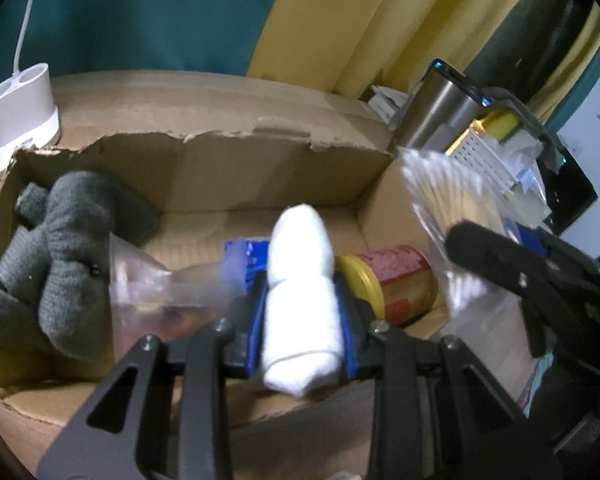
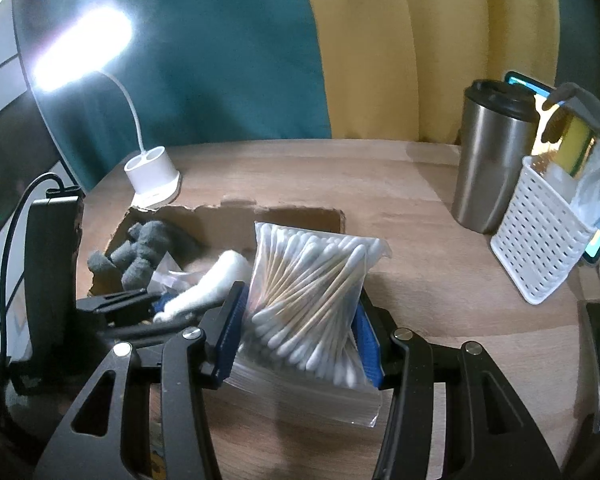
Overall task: Organize objects
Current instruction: 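Carry the towel into the box with the left gripper while the right gripper carries the swab bag, then release the towel and swab bag into the box with both grippers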
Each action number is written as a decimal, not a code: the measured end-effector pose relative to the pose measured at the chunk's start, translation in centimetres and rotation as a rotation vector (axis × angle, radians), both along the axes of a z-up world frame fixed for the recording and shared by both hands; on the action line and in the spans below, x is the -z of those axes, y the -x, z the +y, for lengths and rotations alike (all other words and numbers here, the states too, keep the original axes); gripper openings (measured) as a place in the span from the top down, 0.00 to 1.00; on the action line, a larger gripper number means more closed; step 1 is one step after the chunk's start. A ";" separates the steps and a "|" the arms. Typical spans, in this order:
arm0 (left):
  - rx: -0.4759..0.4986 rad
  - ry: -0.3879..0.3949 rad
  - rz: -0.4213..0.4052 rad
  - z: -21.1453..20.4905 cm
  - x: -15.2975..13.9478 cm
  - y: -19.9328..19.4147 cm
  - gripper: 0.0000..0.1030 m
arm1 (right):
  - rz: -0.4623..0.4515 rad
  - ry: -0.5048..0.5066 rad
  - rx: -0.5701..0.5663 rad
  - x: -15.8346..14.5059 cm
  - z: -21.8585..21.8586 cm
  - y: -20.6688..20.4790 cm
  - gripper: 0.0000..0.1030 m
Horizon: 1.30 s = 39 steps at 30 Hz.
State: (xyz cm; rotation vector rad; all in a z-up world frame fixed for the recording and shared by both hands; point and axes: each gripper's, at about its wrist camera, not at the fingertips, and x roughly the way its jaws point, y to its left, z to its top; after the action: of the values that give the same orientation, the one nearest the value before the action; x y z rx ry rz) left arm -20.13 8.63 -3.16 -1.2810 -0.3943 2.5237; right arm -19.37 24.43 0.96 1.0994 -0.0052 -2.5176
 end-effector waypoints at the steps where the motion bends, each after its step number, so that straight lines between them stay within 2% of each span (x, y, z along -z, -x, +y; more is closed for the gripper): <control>1: 0.004 -0.001 0.001 0.0 0.0 -0.2 0.70 | -0.001 -0.003 -0.006 0.0 -0.3 0.1 0.49; 8: -0.005 -0.025 0.030 -0.6 -0.6 -0.2 0.63 | -0.021 -0.012 -0.035 0.4 -1.7 1.8 0.49; 12: -0.015 -0.044 0.048 -1.3 -1.2 -0.4 0.46 | -0.043 -0.016 -0.044 0.9 -1.9 3.1 0.49; 15: -0.020 -0.057 0.070 -1.6 -1.8 -0.7 0.46 | -0.065 -0.013 -0.052 1.3 -2.1 3.6 0.45; 17: -0.030 -0.058 0.078 -1.9 -2.0 -1.0 0.46 | -0.052 -0.017 -0.040 1.2 -2.0 3.8 0.28; 18: -0.037 -0.055 0.084 -2.2 -2.3 -1.2 0.45 | -0.040 -0.024 -0.032 1.1 -2.0 3.8 0.27; 27: -0.069 -0.017 0.121 -4.0 -3.2 -2.8 0.45 | -0.027 -0.034 -0.002 0.5 -1.3 3.2 0.27; 39: -0.082 0.021 0.146 -4.5 -4.0 -5.0 0.44 | -0.025 -0.033 0.026 0.2 -1.2 0.1 0.27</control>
State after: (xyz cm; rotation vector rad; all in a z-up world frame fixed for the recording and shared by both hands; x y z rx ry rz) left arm -15.11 4.12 0.80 -1.0998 -0.3964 2.6758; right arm -19.44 23.20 0.71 1.1509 0.0159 -2.5355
